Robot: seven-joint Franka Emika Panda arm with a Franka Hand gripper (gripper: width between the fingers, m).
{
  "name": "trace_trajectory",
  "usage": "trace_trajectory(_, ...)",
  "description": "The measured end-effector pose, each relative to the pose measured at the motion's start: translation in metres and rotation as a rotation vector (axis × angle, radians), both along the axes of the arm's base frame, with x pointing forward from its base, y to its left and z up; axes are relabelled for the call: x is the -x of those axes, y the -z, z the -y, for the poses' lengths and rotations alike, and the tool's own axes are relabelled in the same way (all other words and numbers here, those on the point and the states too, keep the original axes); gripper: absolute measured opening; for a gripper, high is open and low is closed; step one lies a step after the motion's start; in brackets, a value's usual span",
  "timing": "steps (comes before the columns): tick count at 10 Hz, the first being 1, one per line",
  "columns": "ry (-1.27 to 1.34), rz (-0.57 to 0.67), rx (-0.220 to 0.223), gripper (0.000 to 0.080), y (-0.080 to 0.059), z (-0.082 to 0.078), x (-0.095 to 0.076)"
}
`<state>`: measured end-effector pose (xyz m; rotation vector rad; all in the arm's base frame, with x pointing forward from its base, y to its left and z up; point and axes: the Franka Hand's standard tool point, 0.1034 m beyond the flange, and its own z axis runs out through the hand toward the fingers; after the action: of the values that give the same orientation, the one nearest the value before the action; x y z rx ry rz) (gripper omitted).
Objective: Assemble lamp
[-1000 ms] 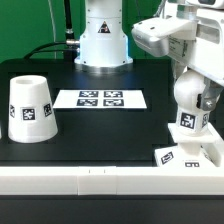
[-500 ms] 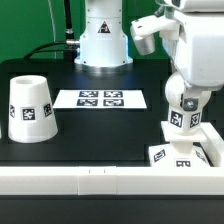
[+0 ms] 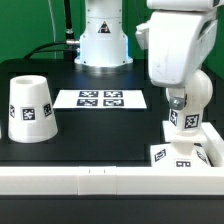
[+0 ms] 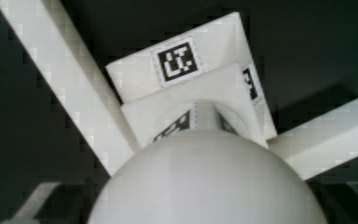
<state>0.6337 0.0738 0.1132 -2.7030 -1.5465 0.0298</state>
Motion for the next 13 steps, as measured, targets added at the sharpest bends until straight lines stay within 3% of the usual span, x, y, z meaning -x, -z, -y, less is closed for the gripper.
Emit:
trace_trajectory(6,0.523,-0.006,0.0,0.0577,-0.002,-0.008,-0.001)
trace_trajectory(13,1.069,0.011,0.009,0.0578,-0.008,0.003,-0.007)
